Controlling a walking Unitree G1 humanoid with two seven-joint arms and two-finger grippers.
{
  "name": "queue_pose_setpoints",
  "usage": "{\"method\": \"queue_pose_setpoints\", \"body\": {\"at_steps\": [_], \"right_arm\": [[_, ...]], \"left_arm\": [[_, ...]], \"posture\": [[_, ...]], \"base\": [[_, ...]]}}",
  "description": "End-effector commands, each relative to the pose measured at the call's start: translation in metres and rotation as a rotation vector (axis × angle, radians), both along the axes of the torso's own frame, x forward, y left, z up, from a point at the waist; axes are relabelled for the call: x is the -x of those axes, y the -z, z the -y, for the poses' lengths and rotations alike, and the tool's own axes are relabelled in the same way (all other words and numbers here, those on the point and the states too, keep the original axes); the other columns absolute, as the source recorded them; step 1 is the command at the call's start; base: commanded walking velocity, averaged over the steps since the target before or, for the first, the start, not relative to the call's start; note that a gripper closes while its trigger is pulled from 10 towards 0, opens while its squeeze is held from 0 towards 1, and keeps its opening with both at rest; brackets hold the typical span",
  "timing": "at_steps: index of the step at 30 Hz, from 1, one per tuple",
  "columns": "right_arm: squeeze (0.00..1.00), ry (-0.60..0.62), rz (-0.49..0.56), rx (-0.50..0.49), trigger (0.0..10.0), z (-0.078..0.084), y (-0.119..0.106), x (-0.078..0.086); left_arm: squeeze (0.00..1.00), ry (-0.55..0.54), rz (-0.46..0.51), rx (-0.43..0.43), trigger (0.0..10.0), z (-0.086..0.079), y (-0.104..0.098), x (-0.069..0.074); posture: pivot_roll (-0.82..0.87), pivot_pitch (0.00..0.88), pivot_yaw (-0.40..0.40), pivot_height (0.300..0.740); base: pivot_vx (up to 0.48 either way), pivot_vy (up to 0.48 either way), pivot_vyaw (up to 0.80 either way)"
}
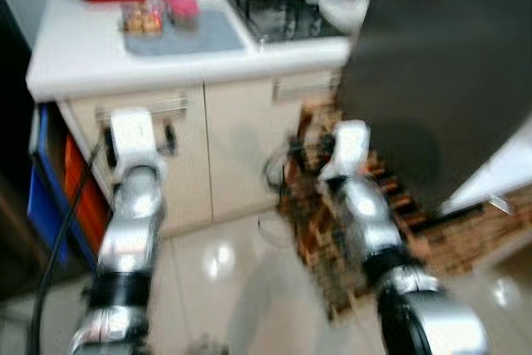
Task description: Restocking fridge
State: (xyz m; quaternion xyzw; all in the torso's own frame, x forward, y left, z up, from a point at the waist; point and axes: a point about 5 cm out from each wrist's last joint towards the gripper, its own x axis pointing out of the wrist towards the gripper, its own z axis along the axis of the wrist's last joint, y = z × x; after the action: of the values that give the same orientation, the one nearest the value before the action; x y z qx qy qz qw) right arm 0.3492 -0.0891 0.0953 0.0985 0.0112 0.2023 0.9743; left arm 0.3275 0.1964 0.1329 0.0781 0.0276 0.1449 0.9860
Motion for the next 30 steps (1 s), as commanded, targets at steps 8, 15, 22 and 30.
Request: {"method": "queue_pose_setpoints", "body": {"at_steps": [8,15,22,30], "right_arm": [[0.27,0.039,0.001,-0.003,10.0,0.014,-0.001,-0.003],[0.27,0.039,-0.003,-0.005,10.0,0.015,0.000,-0.002],[0.27,0.055,-0.008,-0.009,10.0,0.019,0.003,-0.001],[0.10,0.195,-0.024,0.114,10.0,0.037,0.009,-0.001]], "left_arm": [[0.00,0.047,-0.013,-0.059,10.0,0.006,0.001,-0.001],[0.00,0.070,-0.002,-0.111,10.0,0.010,-0.002,-0.002],[0.00,0.099,0.014,-0.171,10.0,0.015,-0.005,-0.001],[0.00,0.123,0.013,-0.149,10.0,0.014,-0.004,-0.004]], "posture": [[0.01,0.000,-0.045,0.740],[0.01,0.000,-0.043,0.740],[0.01,0.000,-0.040,0.740],[0.00,0.000,-0.040,0.740]], "base": [[0.000,0.000,0.41],[0.000,0.000,0.41],[0.000,0.000,0.41],[0.000,0.000,0.29]]}}
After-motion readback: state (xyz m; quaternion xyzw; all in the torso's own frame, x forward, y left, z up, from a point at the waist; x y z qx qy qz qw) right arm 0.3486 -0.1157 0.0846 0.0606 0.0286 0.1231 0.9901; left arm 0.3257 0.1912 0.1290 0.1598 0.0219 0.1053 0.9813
